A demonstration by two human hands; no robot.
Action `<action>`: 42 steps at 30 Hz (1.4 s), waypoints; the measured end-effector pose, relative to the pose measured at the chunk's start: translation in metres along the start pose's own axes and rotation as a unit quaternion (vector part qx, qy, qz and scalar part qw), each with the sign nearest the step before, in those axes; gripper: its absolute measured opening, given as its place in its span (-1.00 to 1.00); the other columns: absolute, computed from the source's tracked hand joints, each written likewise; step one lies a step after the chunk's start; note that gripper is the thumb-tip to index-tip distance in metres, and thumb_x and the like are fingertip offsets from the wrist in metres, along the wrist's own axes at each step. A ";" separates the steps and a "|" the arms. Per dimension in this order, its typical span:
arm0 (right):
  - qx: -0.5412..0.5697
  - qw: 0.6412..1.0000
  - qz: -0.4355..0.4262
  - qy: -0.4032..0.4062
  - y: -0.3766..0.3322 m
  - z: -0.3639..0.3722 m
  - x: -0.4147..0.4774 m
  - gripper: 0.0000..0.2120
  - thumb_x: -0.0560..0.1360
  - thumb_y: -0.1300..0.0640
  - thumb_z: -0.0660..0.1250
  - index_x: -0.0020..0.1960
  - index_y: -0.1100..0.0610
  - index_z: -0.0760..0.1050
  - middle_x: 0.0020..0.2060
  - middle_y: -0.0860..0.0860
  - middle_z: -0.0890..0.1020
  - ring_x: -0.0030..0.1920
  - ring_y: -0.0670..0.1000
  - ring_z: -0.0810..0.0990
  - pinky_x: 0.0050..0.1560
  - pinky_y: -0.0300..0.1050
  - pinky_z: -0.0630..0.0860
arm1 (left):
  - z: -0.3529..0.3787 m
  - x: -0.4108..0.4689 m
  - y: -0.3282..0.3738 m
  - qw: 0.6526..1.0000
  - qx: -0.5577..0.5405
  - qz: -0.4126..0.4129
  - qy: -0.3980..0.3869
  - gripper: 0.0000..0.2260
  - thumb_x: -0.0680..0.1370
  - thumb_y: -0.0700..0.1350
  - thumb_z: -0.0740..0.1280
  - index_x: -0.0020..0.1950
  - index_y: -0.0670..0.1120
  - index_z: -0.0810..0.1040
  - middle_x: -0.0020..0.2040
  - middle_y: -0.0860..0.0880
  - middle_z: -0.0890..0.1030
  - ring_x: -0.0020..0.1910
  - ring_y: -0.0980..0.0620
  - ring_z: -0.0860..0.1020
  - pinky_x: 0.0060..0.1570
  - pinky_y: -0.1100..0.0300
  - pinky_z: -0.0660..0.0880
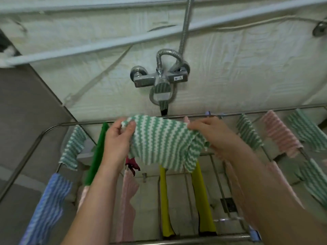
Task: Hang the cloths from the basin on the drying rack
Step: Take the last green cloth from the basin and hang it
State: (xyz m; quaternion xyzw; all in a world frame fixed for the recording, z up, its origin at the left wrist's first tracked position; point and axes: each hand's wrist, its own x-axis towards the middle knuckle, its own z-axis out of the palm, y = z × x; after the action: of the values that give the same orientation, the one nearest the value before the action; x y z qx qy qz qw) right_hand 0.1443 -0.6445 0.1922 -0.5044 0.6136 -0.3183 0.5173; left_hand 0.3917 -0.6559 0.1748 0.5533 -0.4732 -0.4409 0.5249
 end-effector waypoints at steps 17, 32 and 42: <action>-0.235 0.952 0.026 0.194 0.041 0.043 0.148 -0.62 0.56 0.04 0.23 -0.39 0.17 0.34 -0.52 0.02 0.36 -0.47 -0.05 0.32 -0.45 -0.13 0.18 | 0.037 0.103 -0.101 0.986 0.147 -0.080 -0.006 -0.82 0.61 -0.02 0.19 0.15 -0.01 0.50 0.06 -0.03 0.60 -0.02 0.04 0.57 0.01 0.15 0.51; -0.317 0.933 0.001 0.170 0.041 0.058 0.184 -0.70 0.58 0.03 0.19 -0.21 0.22 0.41 -0.15 0.13 0.56 -0.21 0.04 0.43 -0.35 -0.10 0.21 | 0.031 0.110 -0.114 0.941 0.152 -0.183 -0.240 -0.23 0.36 -0.42 0.32 0.50 0.04 0.20 0.35 0.04 0.41 0.27 0.09 0.43 0.31 0.15 0.37; -0.188 0.980 0.055 -0.033 0.066 0.089 0.146 -0.61 0.49 -0.19 0.31 -0.10 0.14 0.64 -0.17 0.06 0.69 -0.14 0.02 0.66 -0.02 0.01 0.61 | 0.048 0.113 -0.124 0.917 0.273 -0.109 -0.271 -0.39 0.48 -0.28 0.31 0.47 -0.01 0.17 0.27 0.05 0.34 0.29 0.05 0.36 0.17 0.21 0.37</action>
State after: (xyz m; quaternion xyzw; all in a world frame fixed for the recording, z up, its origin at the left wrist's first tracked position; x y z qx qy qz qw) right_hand 0.2170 -0.7525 0.0625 -0.5683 0.6723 -0.1514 0.4497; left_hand 0.3708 -0.7749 0.0491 0.5826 -0.6358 -0.4823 0.1538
